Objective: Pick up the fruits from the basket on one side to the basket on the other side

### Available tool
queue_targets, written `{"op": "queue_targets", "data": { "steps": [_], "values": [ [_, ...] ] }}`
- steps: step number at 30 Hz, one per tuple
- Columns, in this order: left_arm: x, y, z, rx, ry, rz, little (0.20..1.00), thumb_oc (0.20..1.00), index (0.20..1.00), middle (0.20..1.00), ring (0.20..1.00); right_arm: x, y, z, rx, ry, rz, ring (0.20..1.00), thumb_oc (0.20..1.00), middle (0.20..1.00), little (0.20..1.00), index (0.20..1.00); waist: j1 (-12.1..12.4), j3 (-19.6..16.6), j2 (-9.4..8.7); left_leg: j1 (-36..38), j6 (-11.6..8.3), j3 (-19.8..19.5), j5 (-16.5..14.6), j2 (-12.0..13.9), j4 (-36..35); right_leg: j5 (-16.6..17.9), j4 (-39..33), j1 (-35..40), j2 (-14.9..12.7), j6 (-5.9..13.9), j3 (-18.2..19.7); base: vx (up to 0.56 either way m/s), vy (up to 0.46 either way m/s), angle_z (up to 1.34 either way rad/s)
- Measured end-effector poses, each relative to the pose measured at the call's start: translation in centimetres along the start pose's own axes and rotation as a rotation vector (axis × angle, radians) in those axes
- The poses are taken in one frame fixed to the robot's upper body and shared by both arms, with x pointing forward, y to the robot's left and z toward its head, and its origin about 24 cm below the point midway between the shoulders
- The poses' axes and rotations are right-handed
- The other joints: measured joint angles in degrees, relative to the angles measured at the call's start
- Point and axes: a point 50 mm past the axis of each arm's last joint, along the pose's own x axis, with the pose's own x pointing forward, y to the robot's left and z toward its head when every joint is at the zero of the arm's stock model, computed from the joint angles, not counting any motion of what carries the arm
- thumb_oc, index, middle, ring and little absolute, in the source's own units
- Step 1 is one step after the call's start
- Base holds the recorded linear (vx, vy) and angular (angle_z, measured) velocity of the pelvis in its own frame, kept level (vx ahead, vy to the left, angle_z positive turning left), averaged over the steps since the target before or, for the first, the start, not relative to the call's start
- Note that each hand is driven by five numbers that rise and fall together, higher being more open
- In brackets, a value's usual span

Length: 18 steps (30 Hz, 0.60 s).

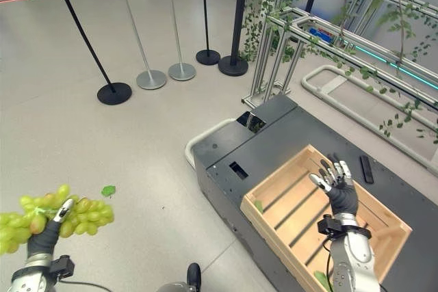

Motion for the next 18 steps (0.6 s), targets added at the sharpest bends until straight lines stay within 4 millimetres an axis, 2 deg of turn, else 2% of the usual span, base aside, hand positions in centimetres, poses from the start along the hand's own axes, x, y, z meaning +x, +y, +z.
{"op": "queue_targets", "data": {
  "steps": [1,3,4,5,6,7,8,9,10,11,12,13,14,15,16,17,18],
  "values": [
    [0.5,-0.1,0.6,-0.001,-0.037,0.014,0.200,0.200,0.200,0.200,0.200,0.9,1.1,0.2,0.009,-0.015,0.037,1.000,1.000,1.000,1.000,1.000,0.2,0.8,1.38,0.1,0.91,-2.4,-1.2,0.0,-0.1,0.0,-3.0,-2.3,0.0,0.67,2.7,0.12,0.215,-0.26],
    [1.0,-0.6,1.0,-0.017,-0.062,0.018,0.200,0.200,0.200,0.200,0.200,1.4,1.8,0.4,0.016,-0.026,0.056,1.000,1.000,1.000,1.000,1.000,-0.1,1.7,3.38,0.8,0.99,-4.6,-1.2,0.7,-0.3,0.5,-7.0,-4.4,0.9,1.20,6.6,0.15,0.207,0.06],
    [1.9,-1.5,1.9,-0.042,-0.105,0.003,0.200,0.200,0.200,0.200,0.200,1.2,1.5,0.3,0.011,-0.024,0.038,1.000,1.000,1.000,1.000,1.000,-0.8,1.5,5.19,0.8,1.24,-7.3,-1.0,0.6,-0.8,1.8,-10.1,-5.7,2.6,1.97,12.1,0.28,0.378,0.64],
    [2.1,-1.8,2.2,-0.050,-0.125,0.000,0.200,0.200,0.200,0.200,0.200,1.0,1.3,0.2,0.009,-0.019,0.027,1.000,1.000,1.000,1.000,1.000,-2.0,1.2,5.70,0.4,1.36,-9.6,-0.7,0.1,-1.0,1.7,-11.1,-6.0,3.5,2.36,15.6,0.34,0.437,1.44],
    [2.9,-2.6,3.6,-0.068,-0.193,-0.023,0.200,0.200,0.200,0.200,0.200,0.2,0.8,-0.2,0.001,0.002,0.010,1.000,1.000,1.000,1.000,1.000,-3.7,0.7,5.14,-0.4,1.39,-11.8,-0.4,-1.3,-1.3,0.3,-11.4,-4.9,5.5,3.96,17.6,0.24,0.242,1.34],
    [3.1,-2.7,4.2,-0.068,-0.222,-0.031,0.200,0.200,0.200,0.200,0.200,-0.1,0.7,-0.5,0.001,0.014,0.006,1.000,1.000,1.000,1.000,1.000,-3.6,0.5,3.96,-0.4,1.18,-11.6,-0.5,-1.3,-1.4,-0.2,-12.1,-4.6,5.8,4.57,18.2,0.39,0.338,1.37],
    [2.9,-2.4,4.5,-0.053,-0.238,-0.028,0.200,0.200,0.200,0.200,0.200,-0.5,0.5,-0.7,0.003,0.023,-0.002,1.000,1.000,1.000,1.000,1.000,-4.1,0.4,1.38,0.1,1.21,-12.1,-0.3,-4.1,-1.6,2.9,-7.9,-4.4,7.4,5.64,17.8,0.40,0.285,0.62],
    [2.7,-2.7,3.8,-0.063,-0.217,-0.022,0.200,0.200,0.200,0.200,0.200,-0.9,0.1,-0.6,-0.014,0.031,-0.006,1.000,1.000,1.000,1.000,1.000,-3.3,1.0,1.30,0.8,1.10,-11.7,0.4,-6.6,-0.2,1.1,-4.5,-3.9,5.2,6.17,18.6,0.56,0.322,0.80],
    [2.4,-3.9,2.7,-0.103,-0.171,-0.024,0.200,0.200,0.200,0.200,0.200,-1.2,-0.5,0.0,-0.050,0.020,0.000,1.000,1.000,1.000,1.000,1.000,-5.5,1.3,4.29,1.5,2.09,-14.1,-1.3,-6.7,0.8,-0.5,1.7,-4.5,5.0,6.22,21.8,0.43,0.113,2.14],
    [2.4,-6.2,2.0,-0.149,-0.128,-0.071,0.200,0.200,0.200,0.200,0.200,-2.2,-1.6,-0.4,-0.054,0.042,-0.049,1.000,1.000,1.000,1.000,1.000,-10.7,1.4,9.57,1.8,1.00,-27.1,0.0,-5.0,1.1,-11.1,10.0,-6.9,16.3,3.40,34.6,0.39,0.025,2.65],
    [2.4,-6.6,2.2,-0.145,-0.140,-0.094,0.200,0.200,0.200,0.200,0.200,-2.4,-1.6,-1.1,-0.049,0.069,-0.050,1.000,1.000,1.000,1.000,1.000,-11.4,1.4,9.33,2.4,-0.01,-27.8,0.6,-2.7,-1.2,-13.3,9.3,-9.8,21.8,0.68,39.4,0.31,-0.080,2.47],
    [2.8,-6.3,3.4,-0.119,-0.193,-0.112,0.200,0.200,0.200,0.200,0.200,-1.7,-0.9,-1.5,-0.038,0.080,-0.027,1.000,1.000,1.000,1.000,1.000,-10.9,1.8,6.58,3.8,-0.04,-28.4,1.0,-3.1,-3.4,-15.1,8.9,-14.8,26.8,-1.18,41.4,0.27,-0.184,1.62],
    [3.0,-6.1,3.4,-0.100,-0.189,-0.119,0.200,0.200,0.200,0.200,0.200,-1.3,-1.1,-1.5,-0.032,0.074,-0.040,1.000,1.000,1.000,1.000,1.000,-11.3,1.9,4.19,3.9,-0.04,-32.8,1.9,-5.0,-4.1,-15.0,5.7,-19.1,28.2,-3.88,42.0,0.15,-0.160,1.51],
    [2.9,-6.0,3.2,-0.095,-0.178,-0.128,0.200,0.200,0.200,0.200,0.200,-1.1,-1.2,-1.2,-0.031,0.056,-0.047,1.000,1.000,1.000,1.000,1.000,-11.6,1.4,3.03,3.1,-0.44,-32.7,1.6,-5.5,-4.6,-14.2,3.3,-21.2,27.5,-4.75,42.1,0.16,-0.154,1.67],
    [2.7,-6.3,3.0,-0.096,-0.167,-0.139,0.200,0.200,0.200,0.200,0.200,-1.1,-1.5,-0.9,-0.030,0.040,-0.060,1.000,1.000,1.000,1.000,1.000,-11.5,1.3,2.59,3.1,-0.68,-32.5,1.3,-5.9,-4.7,-12.5,2.7,-22.7,26.5,-5.85,42.1,0.22,-0.212,1.54],
    [1.8,-6.7,2.6,-0.090,-0.147,-0.171,0.200,0.200,0.200,0.200,0.200,-0.9,-2.2,-0.5,-0.034,0.021,-0.093,1.000,1.000,1.000,1.000,1.000,-11.0,0.2,1.78,4.2,-1.48,-32.6,0.0,-5.9,-5.7,-9.6,2.1,-22.6,25.0,-6.67,40.0,0.22,-0.209,1.32],
    [1.2,-6.5,2.2,-0.084,-0.127,-0.176,0.200,0.200,0.200,0.200,0.200,-0.6,-2.3,-0.6,-0.033,0.024,-0.098,1.000,1.000,1.000,1.000,1.000,-10.7,-0.6,1.57,4.4,-2.06,-32.6,-0.5,-5.6,-6.1,-9.6,0.4,-21.7,25.1,-7.19,39.2,0.24,-0.336,1.67]
  ]
}}
